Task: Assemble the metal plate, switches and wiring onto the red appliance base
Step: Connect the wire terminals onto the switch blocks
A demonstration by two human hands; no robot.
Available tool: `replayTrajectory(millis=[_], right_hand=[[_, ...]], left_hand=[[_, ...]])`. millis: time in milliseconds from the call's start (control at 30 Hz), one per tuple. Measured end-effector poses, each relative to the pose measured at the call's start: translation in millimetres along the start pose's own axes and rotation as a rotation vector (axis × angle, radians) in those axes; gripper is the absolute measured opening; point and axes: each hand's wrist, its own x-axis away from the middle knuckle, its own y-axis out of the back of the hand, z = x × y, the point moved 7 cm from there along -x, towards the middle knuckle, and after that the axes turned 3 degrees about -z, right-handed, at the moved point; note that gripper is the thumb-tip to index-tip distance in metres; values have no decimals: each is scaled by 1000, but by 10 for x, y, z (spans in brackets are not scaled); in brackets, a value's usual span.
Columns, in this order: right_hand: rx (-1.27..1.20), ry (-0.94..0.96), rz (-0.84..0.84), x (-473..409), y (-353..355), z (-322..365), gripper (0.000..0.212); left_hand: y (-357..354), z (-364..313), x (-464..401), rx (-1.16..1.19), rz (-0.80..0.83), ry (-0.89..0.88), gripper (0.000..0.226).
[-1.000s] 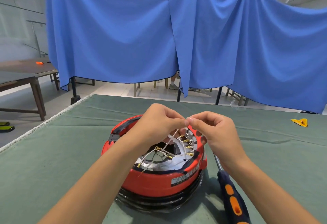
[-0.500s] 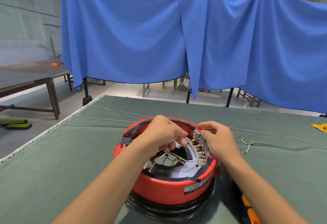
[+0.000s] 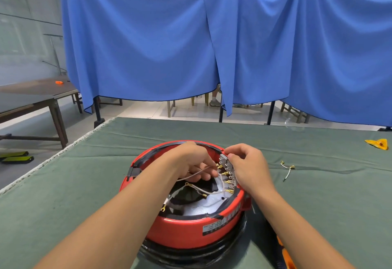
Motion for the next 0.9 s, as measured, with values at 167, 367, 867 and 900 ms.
replayTrajectory(millis=[167, 367, 867, 900], right_hand=[[12, -13, -9, -34, 28, -34, 23], [16, -24, -6, -26, 4, -39, 21], [209, -15, -86, 7, 139, 21, 23], [215, -16, -84, 3, 139, 25, 23]], left_hand=[[-48, 10, -51, 92, 25, 31, 10], [-52, 2, -46, 65, -1, 11, 10], [-104, -77, 42, 68, -95, -68, 12], [-97, -81, 42, 74, -99, -65, 11]])
